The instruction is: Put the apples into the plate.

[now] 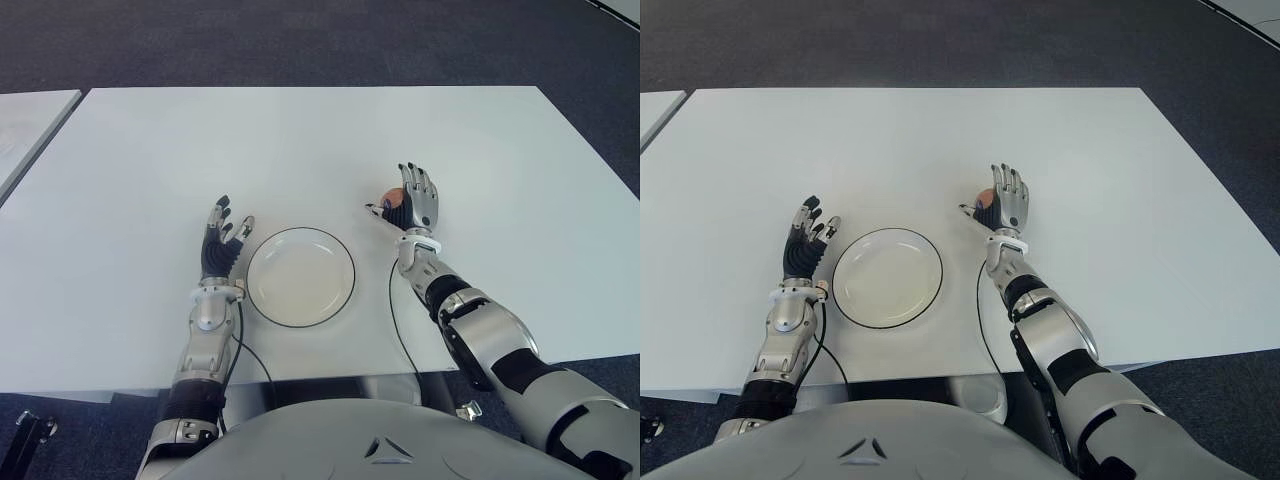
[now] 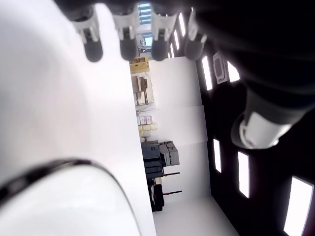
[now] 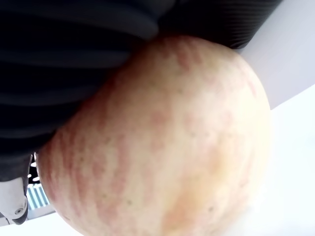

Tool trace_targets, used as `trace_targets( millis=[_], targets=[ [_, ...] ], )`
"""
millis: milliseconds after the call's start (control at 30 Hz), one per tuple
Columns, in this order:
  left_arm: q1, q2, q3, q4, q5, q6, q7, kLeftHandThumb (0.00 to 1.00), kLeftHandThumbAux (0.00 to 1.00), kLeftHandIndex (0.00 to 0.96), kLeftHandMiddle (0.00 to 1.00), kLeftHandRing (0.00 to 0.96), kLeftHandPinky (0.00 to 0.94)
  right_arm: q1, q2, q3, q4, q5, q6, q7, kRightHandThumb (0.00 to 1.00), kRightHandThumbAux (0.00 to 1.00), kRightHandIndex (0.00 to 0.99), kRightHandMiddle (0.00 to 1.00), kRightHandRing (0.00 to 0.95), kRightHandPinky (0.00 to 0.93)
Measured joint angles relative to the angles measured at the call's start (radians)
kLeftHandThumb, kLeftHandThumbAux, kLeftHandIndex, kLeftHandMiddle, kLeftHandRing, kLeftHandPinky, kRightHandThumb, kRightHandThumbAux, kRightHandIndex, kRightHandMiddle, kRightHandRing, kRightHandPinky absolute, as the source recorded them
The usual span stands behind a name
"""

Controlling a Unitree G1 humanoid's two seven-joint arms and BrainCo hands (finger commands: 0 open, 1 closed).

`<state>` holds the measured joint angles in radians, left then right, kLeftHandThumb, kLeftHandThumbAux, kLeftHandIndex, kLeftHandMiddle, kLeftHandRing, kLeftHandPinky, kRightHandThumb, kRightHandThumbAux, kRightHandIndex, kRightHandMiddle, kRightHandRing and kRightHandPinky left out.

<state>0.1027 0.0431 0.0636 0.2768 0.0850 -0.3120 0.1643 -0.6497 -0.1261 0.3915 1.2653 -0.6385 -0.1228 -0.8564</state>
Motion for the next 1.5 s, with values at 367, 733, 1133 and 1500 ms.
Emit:
trace_targets(
  millis=[367,733,1133,1500],
  targets=[
    [0.0,0.0,0.0,0.0,-0.001,0.0,0.0,0.0,0.552,0.0,0.0,0.0,0.0,0.016,0.0,0.005,-0.012,0.0,0.0,-0.016,0.054,0.544,0.162,0.16,0.141,0.151],
    [-0.001,0.002,0.0,-0.002,-0.006,0.0,0.0,0.0,0.544,0.0,0.0,0.0,0.0,0.022,-0.002,0.038,-0.027,-0.013,0.0,-0.023,0.058,0.555,0.246,0.199,0.167,0.159],
    [-0.001,0.003,0.0,-0.004,-0.006,0.002,0.0,0.0,0.535,0.0,0.0,0.0,0.0,0.027,-0.01,0.063,-0.05,-0.02,0.003,-0.004,0.05,0.557,0.272,0.201,0.173,0.185],
    [-0.002,0.004,-0.001,-0.004,-0.006,0.002,0.0,0.0,0.555,0.0,0.0,0.0,0.0,0.041,-0.017,0.068,-0.072,-0.021,0.012,0.002,0.051,0.551,0.273,0.2,0.181,0.206]
  ],
)
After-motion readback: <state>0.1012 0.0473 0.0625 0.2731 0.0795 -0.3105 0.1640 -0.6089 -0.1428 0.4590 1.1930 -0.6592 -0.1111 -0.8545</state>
